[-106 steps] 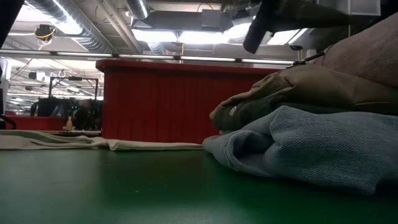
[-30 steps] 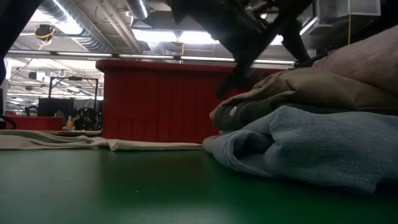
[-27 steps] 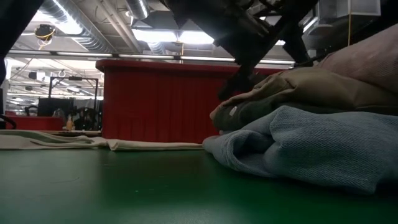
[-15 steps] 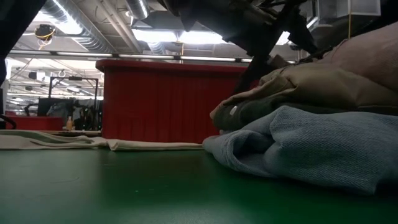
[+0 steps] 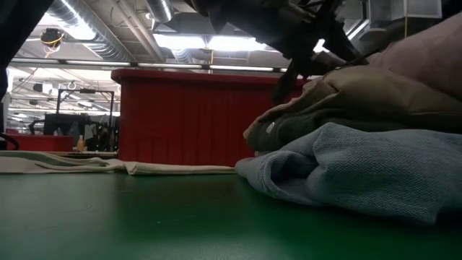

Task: Fold laundry
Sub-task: Fold the pink shirt

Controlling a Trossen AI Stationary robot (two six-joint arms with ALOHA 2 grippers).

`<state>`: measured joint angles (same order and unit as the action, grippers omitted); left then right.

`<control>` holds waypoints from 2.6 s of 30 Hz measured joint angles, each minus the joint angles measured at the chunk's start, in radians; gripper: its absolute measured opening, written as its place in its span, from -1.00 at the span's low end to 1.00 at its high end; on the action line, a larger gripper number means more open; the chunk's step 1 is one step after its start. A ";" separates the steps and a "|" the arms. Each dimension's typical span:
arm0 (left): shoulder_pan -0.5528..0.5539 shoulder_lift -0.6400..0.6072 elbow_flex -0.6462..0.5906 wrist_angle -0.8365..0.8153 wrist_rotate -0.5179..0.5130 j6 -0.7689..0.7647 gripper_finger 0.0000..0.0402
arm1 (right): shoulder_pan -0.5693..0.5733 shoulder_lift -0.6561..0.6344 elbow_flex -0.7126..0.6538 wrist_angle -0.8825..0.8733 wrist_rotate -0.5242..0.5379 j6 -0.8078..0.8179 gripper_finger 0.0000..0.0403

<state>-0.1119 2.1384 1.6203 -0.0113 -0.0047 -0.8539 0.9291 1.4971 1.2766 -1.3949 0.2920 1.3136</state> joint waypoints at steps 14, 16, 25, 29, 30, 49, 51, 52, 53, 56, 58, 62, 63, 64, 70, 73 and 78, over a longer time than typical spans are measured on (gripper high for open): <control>0.000 0.000 0.000 -0.002 -0.016 0.106 -0.45 | 0.000 0.000 0.000 0.008 -0.004 -0.001 -0.25; 0.002 0.000 0.000 -0.002 -0.032 0.106 -0.34 | 0.000 0.000 0.000 0.008 -0.005 -0.001 -0.25; 0.014 -0.002 0.000 0.009 -0.058 0.106 -0.32 | 0.000 0.000 0.000 0.009 -0.003 -0.001 -0.25; 0.011 -0.003 0.000 0.009 -0.028 0.106 -0.71 | 0.000 0.000 0.000 0.007 0.027 -0.002 -0.25; 0.011 -0.006 0.000 0.005 -0.027 0.106 -0.82 | 0.000 0.000 0.000 0.007 0.036 -0.002 -0.25; -0.028 -0.148 0.002 -0.368 -0.046 0.104 -0.97 | -0.198 0.001 -0.001 0.001 0.048 -0.186 -0.25; -0.034 -0.137 0.002 -0.397 -0.061 0.104 -0.95 | -0.221 0.001 -0.001 0.002 0.051 -0.213 -0.25; -0.035 -0.133 0.002 -0.406 -0.069 0.104 -0.94 | -0.232 0.001 -0.001 0.003 0.052 -0.222 -0.25; -0.038 -0.130 0.002 -0.422 -0.078 0.104 -0.93 | -0.243 0.001 -0.001 0.006 0.053 -0.229 -0.25; -0.042 -0.119 0.002 -0.436 -0.118 0.105 -0.88 | -0.270 0.001 -0.001 0.008 0.054 -0.254 -0.25; -0.043 -0.116 0.002 -0.457 -0.133 0.105 -0.84 | -0.285 0.001 -0.001 0.008 0.056 -0.267 -0.25; -0.039 -0.111 0.002 -0.466 -0.134 0.105 -0.73 | -0.303 0.001 -0.013 0.005 0.056 -0.275 -0.25; -0.037 -0.110 0.002 -0.467 -0.126 0.105 -0.70 | -0.303 0.001 -0.014 0.000 0.055 -0.275 -0.25; -0.034 -0.109 0.002 -0.468 -0.107 0.105 -0.67 | -0.303 0.001 -0.014 -0.004 0.051 -0.275 -0.25; -0.016 -0.147 0.002 -0.479 -0.069 0.105 -0.59 | -0.301 -0.002 -0.014 -0.036 0.001 -0.275 -0.25; -0.012 -0.173 0.002 -0.478 -0.075 0.105 -0.58 | -0.301 -0.003 -0.010 -0.067 -0.001 -0.275 -0.25; -0.011 -0.199 0.000 -0.511 -0.080 0.105 -0.58 | -0.301 -0.004 0.024 -0.129 0.008 -0.275 -0.25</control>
<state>-0.1226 1.9393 1.6207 -0.5218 -0.0842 -0.7486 0.6277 1.4929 1.3003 -1.5240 0.2999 1.0384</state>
